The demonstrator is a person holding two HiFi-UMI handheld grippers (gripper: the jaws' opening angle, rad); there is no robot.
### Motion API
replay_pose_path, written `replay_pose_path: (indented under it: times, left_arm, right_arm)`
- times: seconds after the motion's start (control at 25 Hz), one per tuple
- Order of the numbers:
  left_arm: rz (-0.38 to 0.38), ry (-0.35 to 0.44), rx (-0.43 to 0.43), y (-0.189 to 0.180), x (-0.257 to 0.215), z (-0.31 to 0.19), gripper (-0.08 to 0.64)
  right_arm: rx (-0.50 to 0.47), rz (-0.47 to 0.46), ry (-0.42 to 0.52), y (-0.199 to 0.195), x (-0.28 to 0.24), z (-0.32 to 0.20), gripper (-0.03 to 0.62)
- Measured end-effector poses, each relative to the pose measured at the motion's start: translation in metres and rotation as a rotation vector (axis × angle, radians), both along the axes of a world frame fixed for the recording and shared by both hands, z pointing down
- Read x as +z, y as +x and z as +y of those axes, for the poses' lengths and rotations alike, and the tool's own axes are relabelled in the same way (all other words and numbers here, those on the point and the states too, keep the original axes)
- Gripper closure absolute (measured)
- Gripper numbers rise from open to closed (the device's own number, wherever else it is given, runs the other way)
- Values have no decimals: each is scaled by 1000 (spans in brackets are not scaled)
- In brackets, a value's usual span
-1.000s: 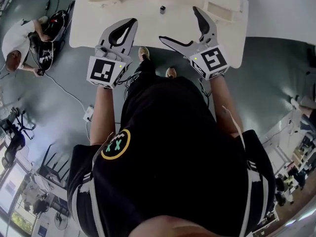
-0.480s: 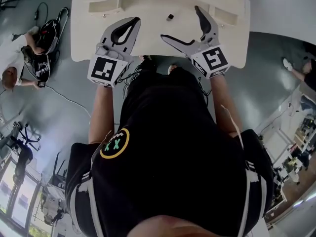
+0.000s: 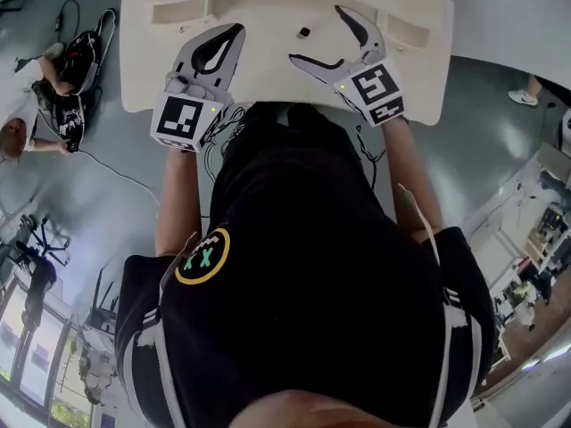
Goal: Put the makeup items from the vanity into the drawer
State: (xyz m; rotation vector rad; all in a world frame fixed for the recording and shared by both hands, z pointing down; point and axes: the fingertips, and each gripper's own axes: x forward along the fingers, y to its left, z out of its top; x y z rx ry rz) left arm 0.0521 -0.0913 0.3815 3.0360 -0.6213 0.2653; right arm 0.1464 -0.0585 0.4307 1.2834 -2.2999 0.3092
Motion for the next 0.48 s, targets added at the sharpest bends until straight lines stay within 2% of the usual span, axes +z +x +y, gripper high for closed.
replay_pose_path:
  times: [0.24,0.32,0.48]
  left_arm:
    - [-9,-2,-37,7,-4,-3,540]
    - [-9,-6,-47,5,0,-6,540]
    - [-7,-10,-64,0,5,-9,540]
  right_arm:
    - [-137,158,-269,8,54,-11,179]
    - [-178,209,-352,9,78,-13,197]
    - [-216,273,-457,7,109,-19,242]
